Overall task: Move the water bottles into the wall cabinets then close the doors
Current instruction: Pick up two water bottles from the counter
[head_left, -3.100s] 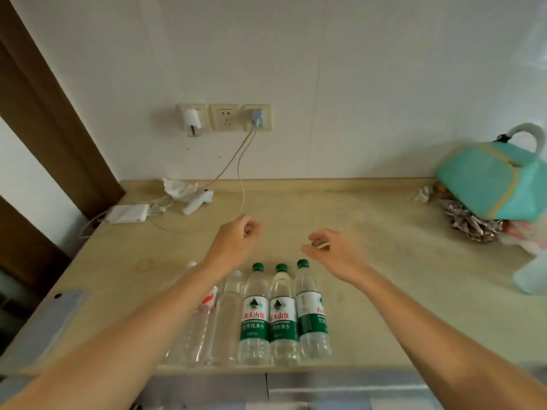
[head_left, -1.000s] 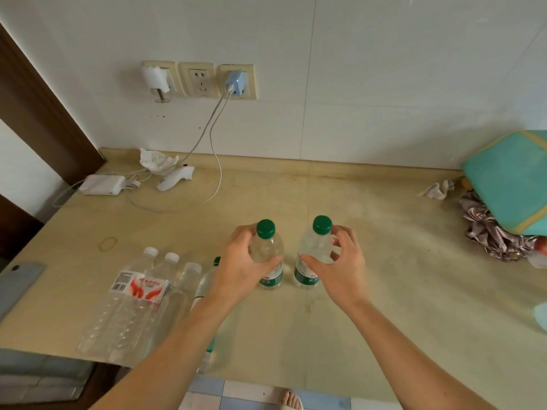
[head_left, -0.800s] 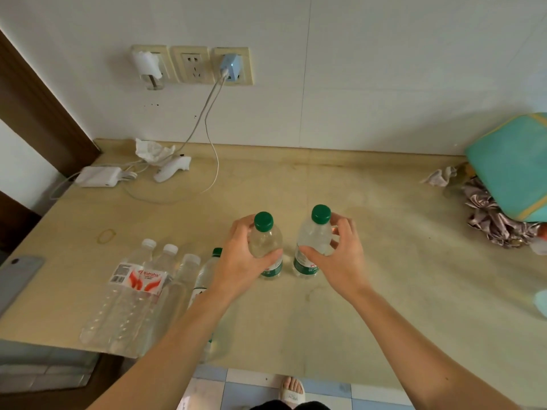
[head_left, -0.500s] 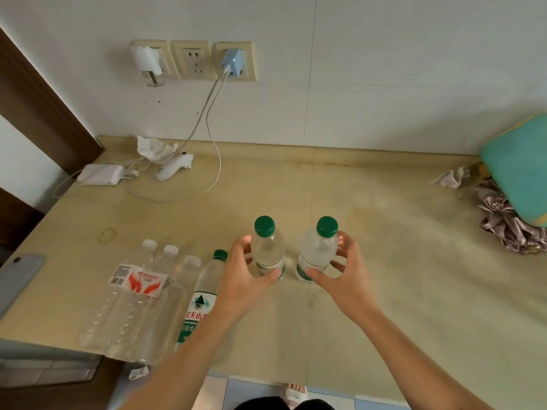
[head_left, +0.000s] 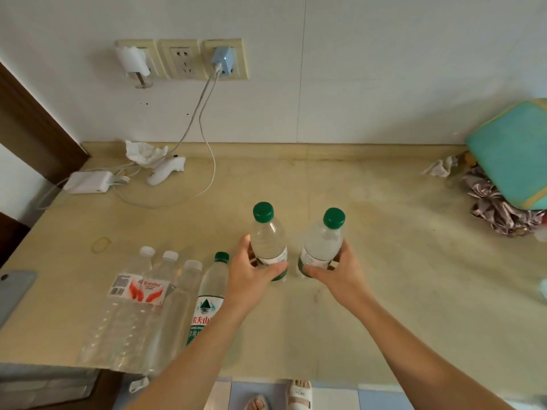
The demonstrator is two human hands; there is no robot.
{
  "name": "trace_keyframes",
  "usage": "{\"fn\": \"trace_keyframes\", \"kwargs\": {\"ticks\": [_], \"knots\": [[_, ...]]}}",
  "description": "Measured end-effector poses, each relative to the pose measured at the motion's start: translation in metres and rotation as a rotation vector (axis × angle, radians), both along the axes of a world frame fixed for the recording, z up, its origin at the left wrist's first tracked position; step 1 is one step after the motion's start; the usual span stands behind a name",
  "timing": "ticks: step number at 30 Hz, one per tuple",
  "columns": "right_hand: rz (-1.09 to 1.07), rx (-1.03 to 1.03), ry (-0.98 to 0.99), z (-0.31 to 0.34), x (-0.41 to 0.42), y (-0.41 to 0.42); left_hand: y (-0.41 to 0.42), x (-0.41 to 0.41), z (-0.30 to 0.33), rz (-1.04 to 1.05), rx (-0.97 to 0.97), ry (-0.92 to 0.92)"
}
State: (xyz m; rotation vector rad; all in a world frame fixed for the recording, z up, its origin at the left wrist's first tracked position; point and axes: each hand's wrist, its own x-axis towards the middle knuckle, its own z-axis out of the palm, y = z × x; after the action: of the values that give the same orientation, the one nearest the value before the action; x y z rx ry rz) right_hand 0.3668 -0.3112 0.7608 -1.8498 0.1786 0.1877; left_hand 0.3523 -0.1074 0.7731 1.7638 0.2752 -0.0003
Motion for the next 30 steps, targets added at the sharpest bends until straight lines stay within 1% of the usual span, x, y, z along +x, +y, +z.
{"fn": "trace_keyframes", "kwargs": {"ticks": [4,10,13,16,22,26,30], "knots": [[-0.088,0.046,-0.073,0.037,-0.005,0.004,0.011,0.007,0.039,-0.065,-0.041,-0.074],[-0.149,0.051,-0.324,0.134,-0.004,0.011,0.008,0.033,0.126,-0.129,-0.061,-0.323],[-0.183,0.066,-0.469,0.195,-0.008,0.008,0.0,0.039,0.185,-0.162,-0.073,-0.47],[-0.173,0.084,-0.608,0.26,-0.014,0.002,-0.004,0.042,0.25,-0.19,-0.083,-0.627],[-0.197,0.07,-0.889,0.388,-0.025,-0.008,-0.01,0.04,0.375,-0.173,-0.072,-0.878],[-0.215,0.094,-1.052,0.458,-0.023,-0.015,-0.014,0.039,0.446,-0.139,-0.092,-1.02],[-0.211,0.147,-1.189,0.52,-0.008,-0.018,-0.024,0.04,0.506,-0.166,-0.1,-1.133]]}}
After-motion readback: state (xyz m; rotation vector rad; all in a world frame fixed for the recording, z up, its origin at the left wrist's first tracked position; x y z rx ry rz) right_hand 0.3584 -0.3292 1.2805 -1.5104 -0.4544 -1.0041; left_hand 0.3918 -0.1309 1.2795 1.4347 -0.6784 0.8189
